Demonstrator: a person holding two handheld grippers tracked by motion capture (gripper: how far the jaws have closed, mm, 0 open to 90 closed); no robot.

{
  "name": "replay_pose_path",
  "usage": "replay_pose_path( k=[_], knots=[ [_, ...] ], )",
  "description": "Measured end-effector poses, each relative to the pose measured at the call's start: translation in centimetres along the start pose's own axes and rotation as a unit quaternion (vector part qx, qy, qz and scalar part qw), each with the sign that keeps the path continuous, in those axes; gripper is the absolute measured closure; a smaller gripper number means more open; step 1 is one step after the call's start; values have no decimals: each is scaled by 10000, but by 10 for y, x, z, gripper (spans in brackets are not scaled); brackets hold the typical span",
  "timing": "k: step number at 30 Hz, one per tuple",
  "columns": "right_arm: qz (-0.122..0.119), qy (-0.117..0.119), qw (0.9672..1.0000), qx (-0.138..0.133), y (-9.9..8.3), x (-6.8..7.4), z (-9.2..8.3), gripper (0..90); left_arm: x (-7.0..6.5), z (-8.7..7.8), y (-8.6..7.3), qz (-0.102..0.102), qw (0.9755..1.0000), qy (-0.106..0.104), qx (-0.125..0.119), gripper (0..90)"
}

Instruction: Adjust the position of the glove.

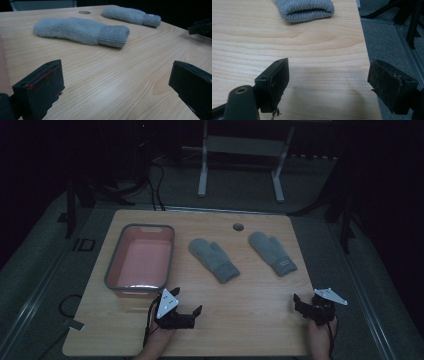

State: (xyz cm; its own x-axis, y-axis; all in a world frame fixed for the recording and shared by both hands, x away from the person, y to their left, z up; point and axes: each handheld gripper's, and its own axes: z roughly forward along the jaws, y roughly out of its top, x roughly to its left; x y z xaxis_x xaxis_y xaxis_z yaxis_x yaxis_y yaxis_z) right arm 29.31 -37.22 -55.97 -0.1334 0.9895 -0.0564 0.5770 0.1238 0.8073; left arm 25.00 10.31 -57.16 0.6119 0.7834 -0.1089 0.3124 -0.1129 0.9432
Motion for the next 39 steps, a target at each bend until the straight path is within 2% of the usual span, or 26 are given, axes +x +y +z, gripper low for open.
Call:
replay_pose_path(
  k=[11, 15, 16, 17, 22, 26, 29, 33, 37, 38, 39],
  knots=[
    [-34, 33, 9999, 114, 1, 1, 2, 175, 1, 0, 0, -23, 10000, -14, -23, 2],
    [-128, 57, 9999, 26, 3, 4, 3, 174, 0, 0, 0, -4, 10000, -6, -18, 2],
    [-258, 194, 9995, 6, 7, 8, 4, 167, 0, 0, 0, 10, 10000, -10, -16, 2],
    [-360, 235, 9991, 26, 10, 10, 4, 167, 0, 0, 0, 16, 10000, -6, -17, 2],
    [-407, 884, 9952, 89, 29, 19, 8, 148, 1, 0, 0, -28, 10000, -42, -29, 2],
    [-442, 1029, 9937, 37, 48, 31, 12, 149, -1, -1, 0, 67, 9999, -63, -42, 2],
    [-567, 1422, 9882, 4, 65, 43, 16, 148, -1, -1, 0, 72, 10000, -45, -41, 2],
    [-906, 1627, 9825, -28, 87, 63, 23, 139, -1, -1, 0, 23, 10000, -44, -39, 2],
    [-984, 1988, 9751, -81, 108, 82, 34, 137, -1, -1, 0, 53, 10000, -41, -41, 2],
    [-988, 1985, 9751, -116, 112, 88, 36, 135, -1, -1, 0, 47, 10000, -45, -39, 2],
    [-988, 1827, 9781, -156, 117, 94, 39, 141, -1, -1, 0, 44, 10000, -49, -42, 2]
  ],
)
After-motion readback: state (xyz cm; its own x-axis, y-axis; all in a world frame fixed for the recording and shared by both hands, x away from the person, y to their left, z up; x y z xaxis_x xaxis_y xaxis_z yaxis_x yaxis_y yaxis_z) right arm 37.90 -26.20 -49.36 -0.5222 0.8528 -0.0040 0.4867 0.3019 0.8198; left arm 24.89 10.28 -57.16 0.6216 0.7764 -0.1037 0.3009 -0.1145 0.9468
